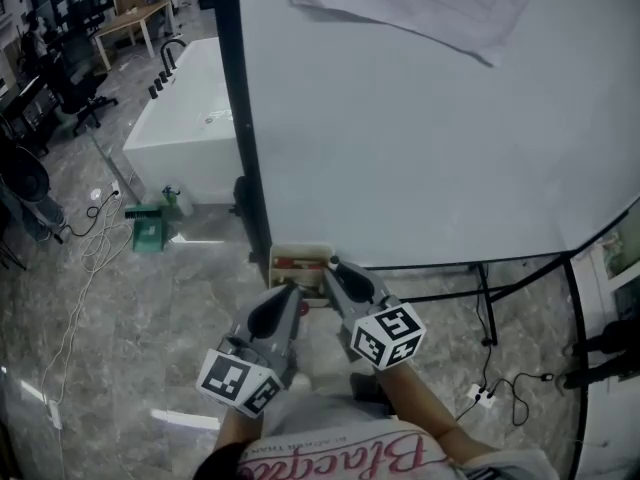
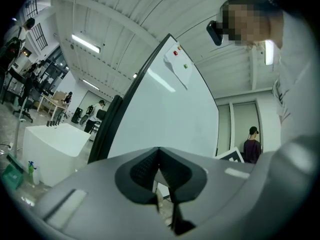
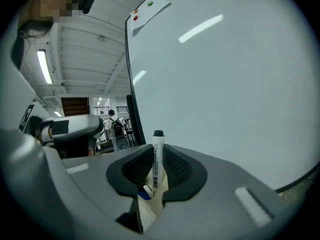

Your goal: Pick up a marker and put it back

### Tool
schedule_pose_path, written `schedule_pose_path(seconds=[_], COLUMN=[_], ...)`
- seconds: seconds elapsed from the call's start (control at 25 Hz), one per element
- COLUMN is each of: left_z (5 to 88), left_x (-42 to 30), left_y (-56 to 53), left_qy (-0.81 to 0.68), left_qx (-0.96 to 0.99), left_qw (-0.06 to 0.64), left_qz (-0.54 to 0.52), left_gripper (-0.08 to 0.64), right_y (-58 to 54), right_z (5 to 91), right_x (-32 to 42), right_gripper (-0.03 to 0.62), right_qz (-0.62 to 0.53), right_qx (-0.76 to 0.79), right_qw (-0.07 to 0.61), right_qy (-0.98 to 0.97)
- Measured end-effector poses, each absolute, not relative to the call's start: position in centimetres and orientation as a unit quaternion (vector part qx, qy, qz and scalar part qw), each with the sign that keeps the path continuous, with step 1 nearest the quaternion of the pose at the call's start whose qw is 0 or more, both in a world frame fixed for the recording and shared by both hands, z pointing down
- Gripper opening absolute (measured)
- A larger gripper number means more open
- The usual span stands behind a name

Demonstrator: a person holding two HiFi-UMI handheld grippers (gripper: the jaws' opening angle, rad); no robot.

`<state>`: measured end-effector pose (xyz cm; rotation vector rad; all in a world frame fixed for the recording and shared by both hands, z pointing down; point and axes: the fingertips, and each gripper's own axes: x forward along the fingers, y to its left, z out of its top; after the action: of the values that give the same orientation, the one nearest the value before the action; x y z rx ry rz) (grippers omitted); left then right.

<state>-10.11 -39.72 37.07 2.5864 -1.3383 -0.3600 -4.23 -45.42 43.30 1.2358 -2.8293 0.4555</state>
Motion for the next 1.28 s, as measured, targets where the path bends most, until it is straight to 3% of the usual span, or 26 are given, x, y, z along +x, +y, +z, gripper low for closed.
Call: schedule_pose_path(seconds=[0.64, 0.76, 1.28], left_z=[31.8, 31.3, 31.2], left_x=[-8.7, -8.7, -9.8], left_y=[-37.3, -36.9, -37.7], left_qy=[-0.448, -0.458, -0.463], left_qx=[0.882, 0.881, 0.876], left_qw=[0.053, 0.008, 0.018], left_qz=[-0.134, -0.118, -0.133], left_gripper=[-0.002, -0.003, -0.002], right_y=[-37.7, -37.4, -40.2], right_z=[29.1, 28.8, 31.8], right_x=[-1.4, -1.3, -2.3], right_gripper=[0.063, 0.063, 0.063], right_qz=[-0.002, -0.010, 0.013], right_qx=[0.367, 0.365, 0.371], right_qw=[-0.121, -0.125, -0.104], right_qy=[-0.922, -0.922, -0.923])
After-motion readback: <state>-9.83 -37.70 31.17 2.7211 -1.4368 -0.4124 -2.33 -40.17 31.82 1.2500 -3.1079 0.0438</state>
